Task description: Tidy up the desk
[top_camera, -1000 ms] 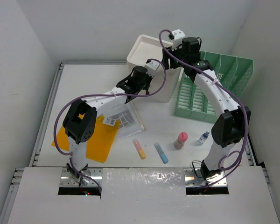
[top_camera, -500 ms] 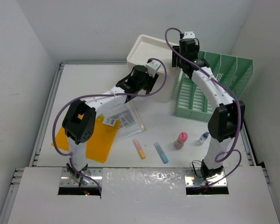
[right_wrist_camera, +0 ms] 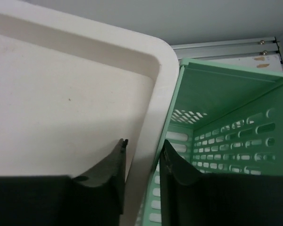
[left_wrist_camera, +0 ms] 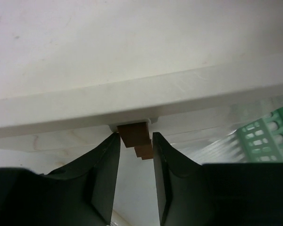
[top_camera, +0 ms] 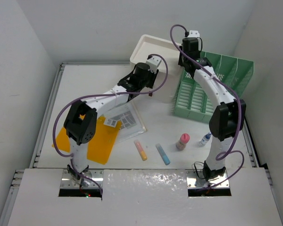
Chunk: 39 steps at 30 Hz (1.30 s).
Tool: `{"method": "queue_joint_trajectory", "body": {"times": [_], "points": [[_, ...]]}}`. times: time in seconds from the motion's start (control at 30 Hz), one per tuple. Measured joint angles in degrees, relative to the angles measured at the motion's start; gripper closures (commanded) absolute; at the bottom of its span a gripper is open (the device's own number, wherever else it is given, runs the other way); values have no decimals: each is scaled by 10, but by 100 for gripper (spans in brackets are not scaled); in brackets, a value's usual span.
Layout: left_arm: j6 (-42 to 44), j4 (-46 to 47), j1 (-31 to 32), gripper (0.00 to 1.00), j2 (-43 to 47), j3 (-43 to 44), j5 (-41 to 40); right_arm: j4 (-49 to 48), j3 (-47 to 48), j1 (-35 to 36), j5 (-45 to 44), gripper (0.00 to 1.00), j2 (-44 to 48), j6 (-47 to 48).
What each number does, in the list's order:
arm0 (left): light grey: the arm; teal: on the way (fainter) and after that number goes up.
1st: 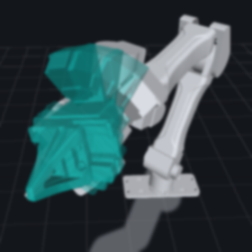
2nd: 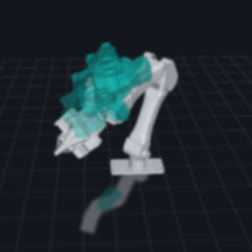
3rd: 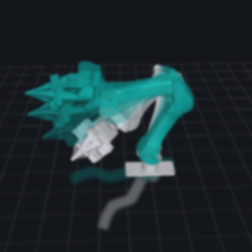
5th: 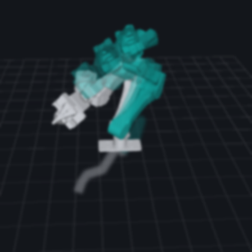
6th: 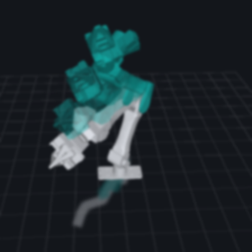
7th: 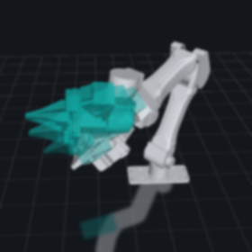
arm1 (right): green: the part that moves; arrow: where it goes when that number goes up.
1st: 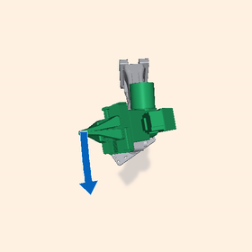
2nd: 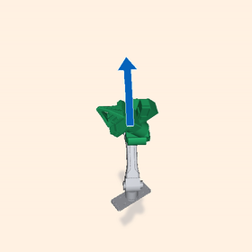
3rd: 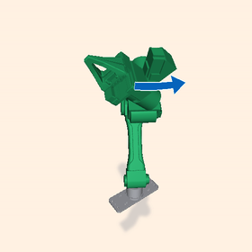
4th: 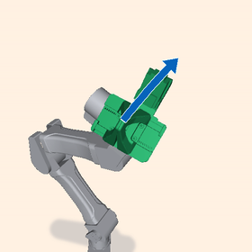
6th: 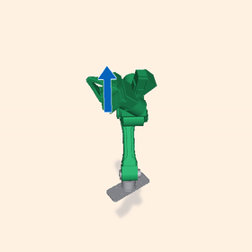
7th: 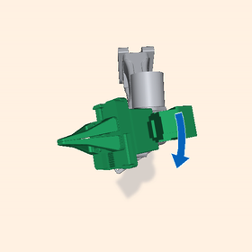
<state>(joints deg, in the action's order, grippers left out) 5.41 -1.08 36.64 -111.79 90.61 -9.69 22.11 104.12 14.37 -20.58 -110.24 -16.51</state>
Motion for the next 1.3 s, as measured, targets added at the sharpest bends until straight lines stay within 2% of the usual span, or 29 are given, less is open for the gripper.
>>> {"method": "queue_joint_trajectory", "body": {"times": [0.03, 0.1, 0.23, 0.33, 0.67, 0.87, 1.07, 1.3], "points": [[-2, -1, 0, 73, -2, 3, -1, -6, -3, 0, -5, 94, 0, -9], [-7, -10, 0, 78, -8, 17, 0, -24, -9, -4, -18, 100, 0, -35], [-8, -19, 5, 88, -27, 42, -2, -43, -18, -12, -19, 100, 0, -56], [-8, -21, 5, 100, -31, 49, -2, -53, -23, -14, -20, 100, 0, -53], [4, -22, 4, 100, -33, 51, -4, -59, -25, -15, -18, 100, 0, -39], [10, 16, -6, 100, 12, -14, 29, -88, -51, -14, -27, 100, 10, -49], [14, 17, -7, 100, 85, -76, 75, -101, -70, -7, -35, 100, 21, -56], [17, -1, -8, 100, 123, -118, 111, -106, -77, -6, -44, 100, 24, -69]]}}
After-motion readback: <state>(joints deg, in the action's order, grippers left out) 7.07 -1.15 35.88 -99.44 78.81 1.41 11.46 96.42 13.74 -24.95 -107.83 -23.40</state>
